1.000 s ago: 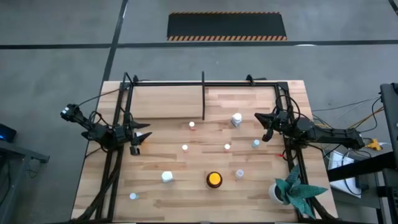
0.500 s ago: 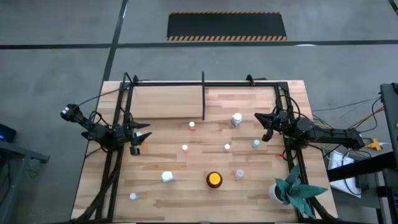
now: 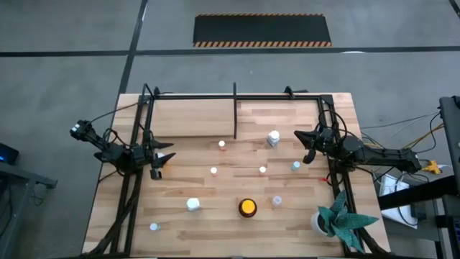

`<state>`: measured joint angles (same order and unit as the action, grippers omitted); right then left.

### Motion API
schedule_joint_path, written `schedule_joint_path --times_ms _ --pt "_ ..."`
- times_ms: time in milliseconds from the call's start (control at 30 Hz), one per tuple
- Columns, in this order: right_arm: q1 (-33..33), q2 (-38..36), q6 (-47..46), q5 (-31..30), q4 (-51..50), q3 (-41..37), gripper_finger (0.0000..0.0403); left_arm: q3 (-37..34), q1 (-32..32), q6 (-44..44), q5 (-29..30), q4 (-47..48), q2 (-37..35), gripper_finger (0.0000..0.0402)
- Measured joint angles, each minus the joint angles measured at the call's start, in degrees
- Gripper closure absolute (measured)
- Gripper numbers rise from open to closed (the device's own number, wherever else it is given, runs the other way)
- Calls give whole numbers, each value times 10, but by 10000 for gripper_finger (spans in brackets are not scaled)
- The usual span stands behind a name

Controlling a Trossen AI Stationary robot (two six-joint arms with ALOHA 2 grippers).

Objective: Pick and place medicine bottles onto shelf by color

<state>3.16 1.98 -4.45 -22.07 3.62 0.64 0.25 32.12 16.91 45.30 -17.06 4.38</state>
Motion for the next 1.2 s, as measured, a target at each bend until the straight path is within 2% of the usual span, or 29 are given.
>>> schedule_joint_path --times_ms 833,967,1200 --pt "0 0 1 0 0 0 394 0 0 0 0 0 0 252" --pt "0 0 0 0 0 0 394 0 0 0 0 -42 0 252" --pt "0 0 1 0 0 0 394 0 0 0 0 -50 1 252"
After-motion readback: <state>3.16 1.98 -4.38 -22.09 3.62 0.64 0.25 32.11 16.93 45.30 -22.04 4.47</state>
